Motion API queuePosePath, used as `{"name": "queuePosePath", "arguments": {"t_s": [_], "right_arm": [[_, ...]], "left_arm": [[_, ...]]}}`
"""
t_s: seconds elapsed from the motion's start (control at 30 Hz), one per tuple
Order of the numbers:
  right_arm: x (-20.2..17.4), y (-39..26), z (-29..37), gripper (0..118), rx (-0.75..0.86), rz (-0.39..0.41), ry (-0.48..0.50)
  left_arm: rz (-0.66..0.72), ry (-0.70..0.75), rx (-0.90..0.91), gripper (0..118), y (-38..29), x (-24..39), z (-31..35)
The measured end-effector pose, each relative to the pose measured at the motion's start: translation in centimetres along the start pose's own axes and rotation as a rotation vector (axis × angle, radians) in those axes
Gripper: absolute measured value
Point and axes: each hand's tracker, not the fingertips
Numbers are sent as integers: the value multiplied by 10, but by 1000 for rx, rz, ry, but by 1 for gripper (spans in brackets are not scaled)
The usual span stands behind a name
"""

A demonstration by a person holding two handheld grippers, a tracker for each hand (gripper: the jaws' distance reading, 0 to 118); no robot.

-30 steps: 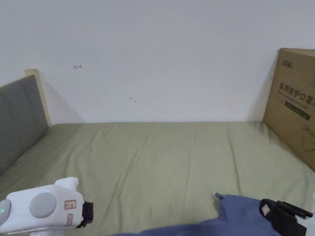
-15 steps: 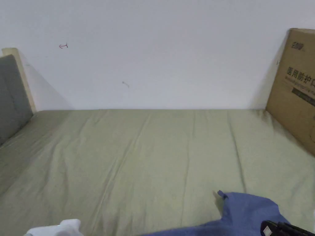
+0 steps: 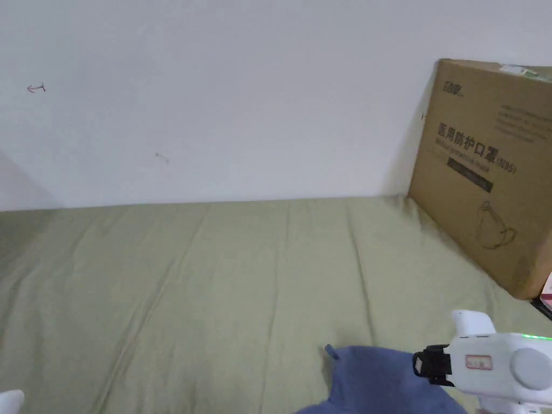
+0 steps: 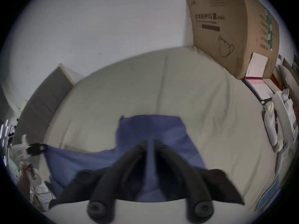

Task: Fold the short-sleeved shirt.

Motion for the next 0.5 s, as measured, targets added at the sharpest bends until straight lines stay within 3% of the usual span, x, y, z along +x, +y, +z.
{"name": "queuePosePath", "arguments": {"t_s": [0.03, 0.07, 0.27, 0.37, 0.5], "right_arm": [[3, 14, -19, 93, -59, -9, -46], [8, 26, -42, 108, -169, -1, -86], [45, 31, -110, 108, -272, -9, -249], [49, 28, -129, 107, -331, -18, -198], [34, 17, -123, 105, -279, 31, -248]], "left_arm": [[-3, 10, 6, 0, 5, 3, 5], [-4, 14, 14, 0, 9, 5, 9], [-4, 8, 10, 0, 19, 8, 6], [-30, 18, 30, 0, 13, 10, 2], [-68, 52, 0, 0, 9, 15, -10]]}}
